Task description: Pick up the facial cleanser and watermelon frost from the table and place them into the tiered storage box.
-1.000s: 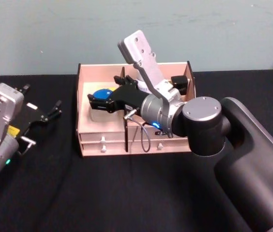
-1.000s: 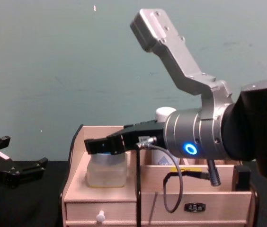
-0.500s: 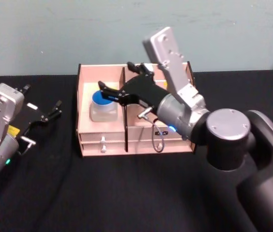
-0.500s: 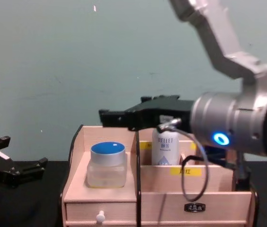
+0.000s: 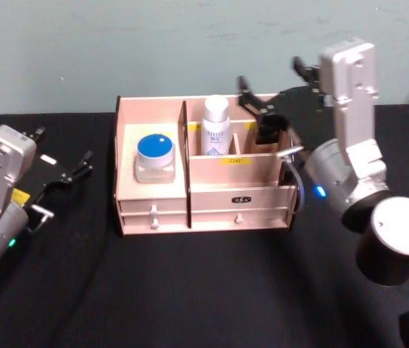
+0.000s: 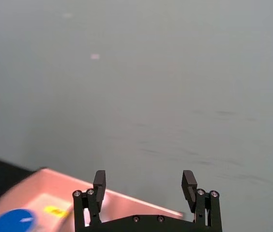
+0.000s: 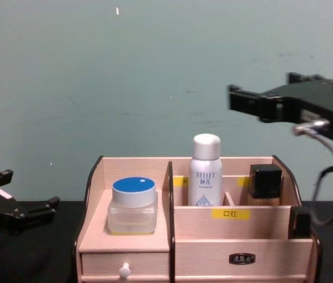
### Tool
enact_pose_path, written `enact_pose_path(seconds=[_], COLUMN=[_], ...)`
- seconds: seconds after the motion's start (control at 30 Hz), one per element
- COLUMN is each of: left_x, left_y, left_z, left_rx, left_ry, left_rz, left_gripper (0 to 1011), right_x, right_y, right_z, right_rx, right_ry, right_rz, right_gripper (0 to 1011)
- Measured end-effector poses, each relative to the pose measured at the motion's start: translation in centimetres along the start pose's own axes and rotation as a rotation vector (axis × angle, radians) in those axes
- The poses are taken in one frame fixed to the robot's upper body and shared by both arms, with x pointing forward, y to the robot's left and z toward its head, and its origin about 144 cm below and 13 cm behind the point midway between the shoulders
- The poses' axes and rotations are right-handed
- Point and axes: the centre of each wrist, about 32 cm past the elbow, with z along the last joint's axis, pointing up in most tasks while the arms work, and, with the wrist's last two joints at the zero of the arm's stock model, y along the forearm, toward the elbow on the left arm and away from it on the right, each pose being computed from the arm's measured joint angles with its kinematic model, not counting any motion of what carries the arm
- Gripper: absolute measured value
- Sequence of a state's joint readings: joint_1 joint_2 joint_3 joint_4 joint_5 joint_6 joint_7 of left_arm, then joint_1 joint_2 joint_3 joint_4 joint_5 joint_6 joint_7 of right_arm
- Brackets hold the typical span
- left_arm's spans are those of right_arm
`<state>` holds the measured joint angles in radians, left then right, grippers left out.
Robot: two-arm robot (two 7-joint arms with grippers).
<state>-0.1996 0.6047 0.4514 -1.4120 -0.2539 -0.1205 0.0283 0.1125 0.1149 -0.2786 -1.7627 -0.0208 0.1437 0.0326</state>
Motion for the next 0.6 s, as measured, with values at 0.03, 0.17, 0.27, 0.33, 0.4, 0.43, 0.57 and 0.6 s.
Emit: enact_pose_path(seconds=[0.03,0.17,0.27,0.33,0.4,0.43,0.57,0.6], left_x=[0.0,0.0,0.0,0.0,0.0,0.0,0.0,0.0], left_y=[0.0,0.0,0.0,0.0,0.0,0.0,0.0,0.0], left_z=[0.0,0.0,0.0,0.0,0.0,0.0,0.0,0.0], left_rx=[0.0,0.0,0.0,0.0,0.0,0.0,0.0,0.0], left_ry=[0.0,0.0,0.0,0.0,0.0,0.0,0.0,0.0], left_rz=[0.0,0.0,0.0,0.0,0.0,0.0,0.0,0.0], left_gripper=[1001,1001,1001,1001,1001,1001,1001,1001], right_x=[0.0,1.8,2.8,3.3,3.8,4.0,4.3,4.3], right_y=[0.0,-0.6,-0.9,-1.0,-1.2,-1.3,-1.4,-1.4], right_z=[0.0,-1.2,-2.2,-2.7,-3.5,-4.0,-4.9,-5.3], right_rx=[0.0,-0.004,-0.021,-0.033,-0.057,-0.073,-0.102,-0.115], right_ry=[0.0,0.008,0.012,0.012,0.014,0.016,0.022,0.025], right_rz=[0.0,-0.119,-0.176,-0.196,-0.212,-0.214,-0.209,-0.207], right_gripper=[1002,1002,1002,1002,1002,1002,1002,1002])
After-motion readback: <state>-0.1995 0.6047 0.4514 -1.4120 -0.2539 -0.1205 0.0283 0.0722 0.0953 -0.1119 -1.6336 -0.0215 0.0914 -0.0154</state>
